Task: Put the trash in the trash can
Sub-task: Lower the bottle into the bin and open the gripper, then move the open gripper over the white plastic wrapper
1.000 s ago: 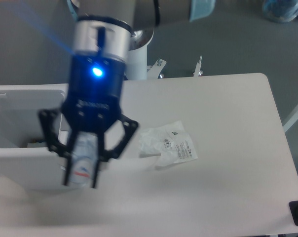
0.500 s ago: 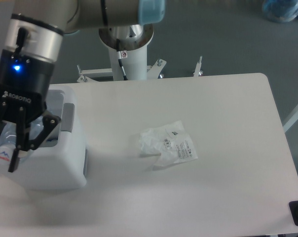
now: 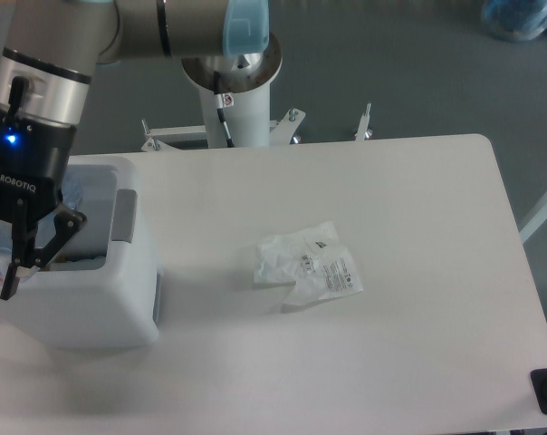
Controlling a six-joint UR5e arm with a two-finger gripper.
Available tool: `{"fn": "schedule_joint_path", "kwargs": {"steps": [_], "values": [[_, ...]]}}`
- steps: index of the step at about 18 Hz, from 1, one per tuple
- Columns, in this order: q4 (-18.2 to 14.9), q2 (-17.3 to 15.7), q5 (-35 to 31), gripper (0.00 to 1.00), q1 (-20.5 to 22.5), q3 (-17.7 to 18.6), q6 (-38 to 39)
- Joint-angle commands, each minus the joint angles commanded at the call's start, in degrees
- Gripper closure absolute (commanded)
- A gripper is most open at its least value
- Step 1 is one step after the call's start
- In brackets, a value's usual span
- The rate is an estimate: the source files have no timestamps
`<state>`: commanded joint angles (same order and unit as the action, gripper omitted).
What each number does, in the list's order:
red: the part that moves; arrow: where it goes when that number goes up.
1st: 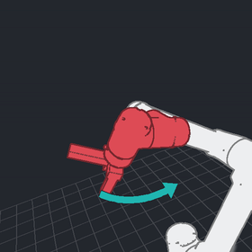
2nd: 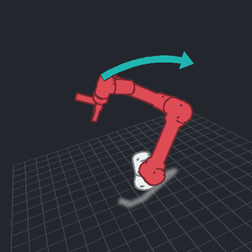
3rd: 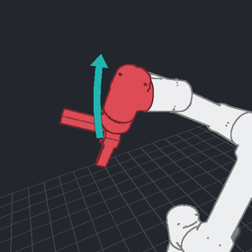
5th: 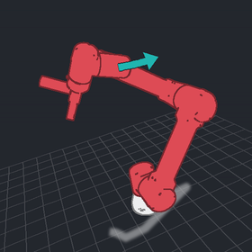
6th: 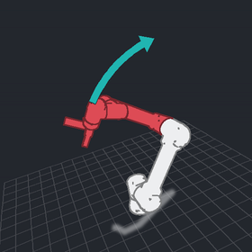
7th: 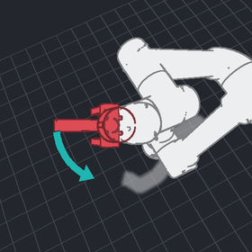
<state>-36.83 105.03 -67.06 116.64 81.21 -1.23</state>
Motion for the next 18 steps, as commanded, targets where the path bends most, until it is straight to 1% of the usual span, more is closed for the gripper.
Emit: {"fn": "schedule_joint_path", "kwargs": {"steps": [2, 4, 5, 7, 8, 9, 10, 13, 14, 18], "values": [[0.0, 0.4, 0.0, 0.69, -0.1, 1.6, 0.0], [0.0, 0.4, 0.0, 0.61, -0.2, 1.9, 0.1], [-0.1, 0.3, 0.0, 0.56, -0.2, 1.9, 0.2], [-0.1, 0.1, 0.1, 0.33, -0.1, 1.7, 0.1], [-0.1, 0.1, 0.0, 0.2, 0.2, 1.6, 0.2], [-0.2, 0.1, 0.0, 0.12, 0.6, 1.7, 0.3], [-0.2, -0.1, 0.0, 0.07, 0.7, 1.7, 0.4], [-0.3, -1.2, -0.1, 0.01, 3.1, 1.6, 0.6], [-0.4, -1.4, -0.2, 0.01, 4.4, 1.6, 0.7], [-0.3, -1.8, 0.1, 0.01, 11.4, 1.8, 3.5]]}}
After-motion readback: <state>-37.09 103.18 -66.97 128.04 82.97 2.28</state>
